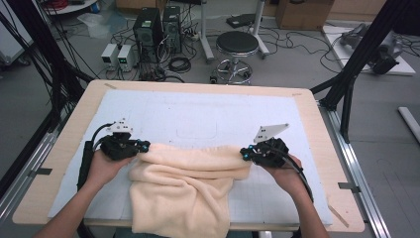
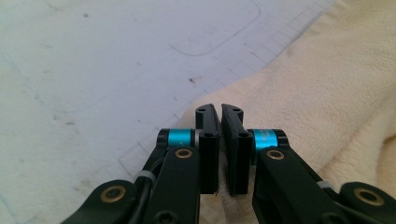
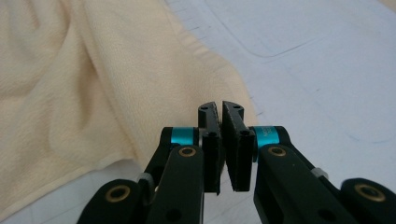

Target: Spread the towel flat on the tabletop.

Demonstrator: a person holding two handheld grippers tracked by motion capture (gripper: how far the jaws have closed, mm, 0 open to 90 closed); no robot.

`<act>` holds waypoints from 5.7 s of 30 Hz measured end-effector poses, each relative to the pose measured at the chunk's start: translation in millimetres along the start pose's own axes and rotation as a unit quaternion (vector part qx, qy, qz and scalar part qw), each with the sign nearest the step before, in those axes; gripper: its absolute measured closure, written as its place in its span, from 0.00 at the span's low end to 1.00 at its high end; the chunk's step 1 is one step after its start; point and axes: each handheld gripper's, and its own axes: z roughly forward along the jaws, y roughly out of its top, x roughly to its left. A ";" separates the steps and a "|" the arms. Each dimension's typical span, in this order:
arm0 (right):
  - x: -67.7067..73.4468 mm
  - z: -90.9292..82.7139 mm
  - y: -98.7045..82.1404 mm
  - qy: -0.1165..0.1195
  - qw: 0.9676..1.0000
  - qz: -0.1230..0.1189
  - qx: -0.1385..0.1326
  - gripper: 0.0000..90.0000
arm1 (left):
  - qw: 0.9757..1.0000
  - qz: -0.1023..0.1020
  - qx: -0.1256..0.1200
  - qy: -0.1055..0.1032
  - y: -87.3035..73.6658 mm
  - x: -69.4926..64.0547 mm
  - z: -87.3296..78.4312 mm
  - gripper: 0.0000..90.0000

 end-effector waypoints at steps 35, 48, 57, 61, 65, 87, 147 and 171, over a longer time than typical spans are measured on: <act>-30.8 62.2 -2.5 -0.034 0.996 0.048 0.062 0.61 | 0.999 0.006 0.036 0.012 -3.4 27.9 39.7 0.62; -57.8 78.9 -14.3 -0.022 0.993 0.093 0.064 0.96 | 0.998 -0.017 0.050 0.044 -7.3 33.5 57.1 0.94; -98.7 77.5 3.3 -0.086 0.988 0.099 0.085 0.96 | 0.995 -0.053 0.004 0.086 19.3 45.7 80.5 0.96; -112.7 76.4 12.4 -0.105 0.985 0.106 0.082 0.95 | 0.994 -0.073 0.005 0.086 28.3 56.0 87.5 0.95; -112.2 77.2 12.5 -0.100 0.986 0.100 0.084 0.79 | 0.995 -0.063 -0.001 0.082 29.3 57.9 74.8 0.84; 33.1 24.9 -11.1 -0.007 0.999 -0.023 -0.034 0.52 | 0.998 0.041 -0.024 -0.041 -38.2 -13.5 -10.9 0.78; 49.2 26.9 -26.8 0.044 0.998 -0.037 -0.028 0.61 | 0.998 0.035 -0.012 -0.044 -33.7 -18.1 -4.4 0.68; 60.3 35.5 -33.3 0.072 0.995 -0.065 0.011 0.95 | 0.997 0.052 -0.042 -0.049 -29.3 -36.8 -15.4 0.95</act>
